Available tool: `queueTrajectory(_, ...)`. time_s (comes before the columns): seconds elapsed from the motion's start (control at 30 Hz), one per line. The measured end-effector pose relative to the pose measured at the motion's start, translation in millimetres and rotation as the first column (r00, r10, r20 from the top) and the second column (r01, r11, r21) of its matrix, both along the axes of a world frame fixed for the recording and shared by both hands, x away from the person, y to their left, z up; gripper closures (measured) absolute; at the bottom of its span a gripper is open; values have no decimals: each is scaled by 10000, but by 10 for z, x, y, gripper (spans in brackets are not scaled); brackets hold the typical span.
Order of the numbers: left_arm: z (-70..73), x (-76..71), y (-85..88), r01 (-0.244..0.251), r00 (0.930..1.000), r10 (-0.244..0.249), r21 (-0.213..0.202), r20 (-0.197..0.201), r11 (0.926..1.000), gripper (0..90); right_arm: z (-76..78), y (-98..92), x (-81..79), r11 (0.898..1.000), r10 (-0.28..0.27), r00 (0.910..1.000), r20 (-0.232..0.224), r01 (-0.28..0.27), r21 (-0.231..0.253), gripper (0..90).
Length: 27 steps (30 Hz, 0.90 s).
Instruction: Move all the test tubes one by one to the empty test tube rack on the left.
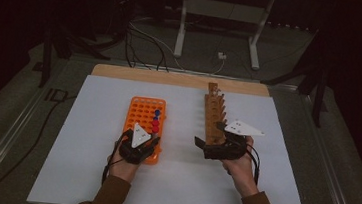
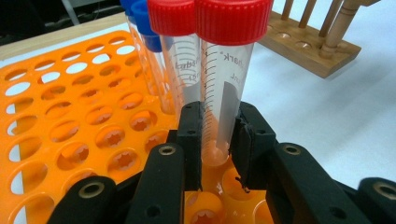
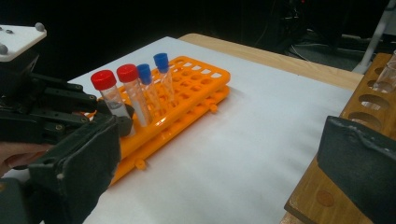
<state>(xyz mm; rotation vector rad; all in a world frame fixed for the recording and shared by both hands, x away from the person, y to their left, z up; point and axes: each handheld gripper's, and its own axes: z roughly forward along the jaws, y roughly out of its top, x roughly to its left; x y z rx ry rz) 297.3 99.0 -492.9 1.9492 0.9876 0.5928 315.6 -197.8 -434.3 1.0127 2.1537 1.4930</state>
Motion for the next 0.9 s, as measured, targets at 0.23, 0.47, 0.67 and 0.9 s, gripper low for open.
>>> queueTrajectory(0.23,-26,1,-9,-139,9997,139,-2,-183,9999,745,-2,0,-3,10000,2,10000,-6,-2,19,1)
queueTrajectory(0.47,-21,-10,-25,-352,9991,353,16,-250,9994,742,-10,15,-6,10000,46,10000,-41,-46,-8,1)
queueTrajectory(0.67,-15,-11,-5,-435,9984,433,-59,-367,9990,607,-11,15,-3,10000,65,10000,-52,-65,-3,1)
queueTrajectory(0.9,55,-53,53,-521,9986,512,-600,-162,9968,383,-8,3,0,10000,51,10000,-65,-51,7,1)
